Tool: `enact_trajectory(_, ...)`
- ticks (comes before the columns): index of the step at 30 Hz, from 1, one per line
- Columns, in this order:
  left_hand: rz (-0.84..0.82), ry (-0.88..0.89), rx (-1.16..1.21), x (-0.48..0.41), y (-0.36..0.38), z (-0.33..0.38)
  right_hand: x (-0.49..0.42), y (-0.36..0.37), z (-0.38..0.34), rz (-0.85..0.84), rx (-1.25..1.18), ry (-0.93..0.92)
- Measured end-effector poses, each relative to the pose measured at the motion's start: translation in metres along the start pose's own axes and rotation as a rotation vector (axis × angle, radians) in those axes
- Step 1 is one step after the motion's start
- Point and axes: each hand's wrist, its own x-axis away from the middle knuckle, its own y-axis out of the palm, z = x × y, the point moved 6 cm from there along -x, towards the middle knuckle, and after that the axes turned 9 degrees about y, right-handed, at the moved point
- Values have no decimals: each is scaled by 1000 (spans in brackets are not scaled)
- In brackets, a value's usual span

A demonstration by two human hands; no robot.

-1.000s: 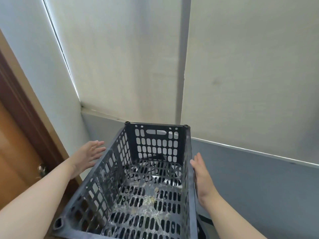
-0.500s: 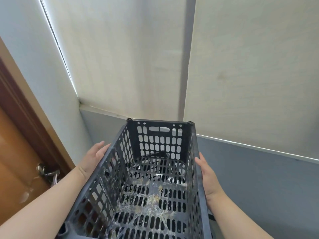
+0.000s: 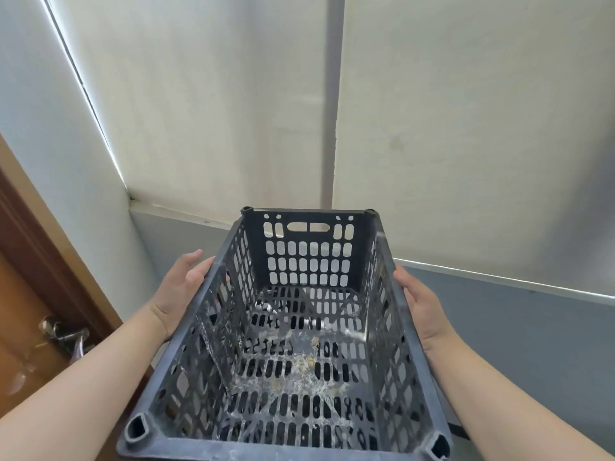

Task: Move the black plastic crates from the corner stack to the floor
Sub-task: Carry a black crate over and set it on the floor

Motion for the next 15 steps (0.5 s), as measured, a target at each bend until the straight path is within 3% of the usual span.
enact_trajectory(15,-23,128,-23,8,177,59,96,-159,-93,43,36,-92)
